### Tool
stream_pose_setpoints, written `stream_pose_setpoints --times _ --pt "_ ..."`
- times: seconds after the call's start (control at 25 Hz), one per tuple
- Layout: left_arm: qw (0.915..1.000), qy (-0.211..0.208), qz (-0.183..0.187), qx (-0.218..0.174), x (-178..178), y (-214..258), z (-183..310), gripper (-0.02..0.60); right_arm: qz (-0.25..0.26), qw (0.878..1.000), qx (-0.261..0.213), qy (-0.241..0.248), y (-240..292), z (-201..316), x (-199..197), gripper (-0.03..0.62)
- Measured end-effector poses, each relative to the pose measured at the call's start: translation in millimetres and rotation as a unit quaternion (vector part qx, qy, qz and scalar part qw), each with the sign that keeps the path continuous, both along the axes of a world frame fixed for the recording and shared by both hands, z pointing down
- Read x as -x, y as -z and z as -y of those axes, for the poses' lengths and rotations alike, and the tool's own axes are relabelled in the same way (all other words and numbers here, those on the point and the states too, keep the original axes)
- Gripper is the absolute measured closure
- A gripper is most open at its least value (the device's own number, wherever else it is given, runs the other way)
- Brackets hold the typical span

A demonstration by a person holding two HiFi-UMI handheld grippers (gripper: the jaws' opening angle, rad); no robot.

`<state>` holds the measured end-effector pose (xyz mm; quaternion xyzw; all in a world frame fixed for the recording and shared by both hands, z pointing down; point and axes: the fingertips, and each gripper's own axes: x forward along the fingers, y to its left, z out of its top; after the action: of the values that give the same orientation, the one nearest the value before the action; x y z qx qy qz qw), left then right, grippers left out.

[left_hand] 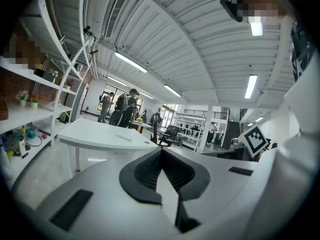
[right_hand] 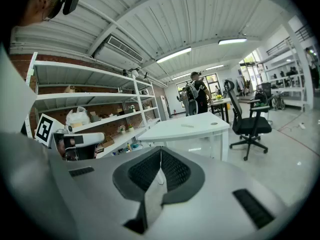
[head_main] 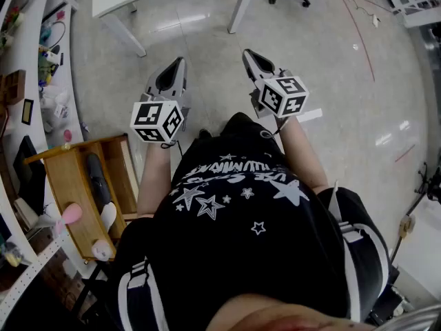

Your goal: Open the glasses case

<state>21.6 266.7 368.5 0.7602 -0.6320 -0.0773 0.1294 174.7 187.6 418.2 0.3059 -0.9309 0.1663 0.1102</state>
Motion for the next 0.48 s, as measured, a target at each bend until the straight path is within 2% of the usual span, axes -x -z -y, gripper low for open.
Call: stream_pose_setpoints --times 0.2,0.48 --pt "0.9997 0.010 -0.003 0.020 7.6 -14.3 4.6 0.569 -0.001 1.000 0.009 -0.003 -8.8 17.1 2.4 0.585" --pt "0.9986 0.044 0.016 0.022 41.9 -12.8 29.0 0.569 0.023 1.000 0.006 0.013 -8.3 67.1 39.7 0.585"
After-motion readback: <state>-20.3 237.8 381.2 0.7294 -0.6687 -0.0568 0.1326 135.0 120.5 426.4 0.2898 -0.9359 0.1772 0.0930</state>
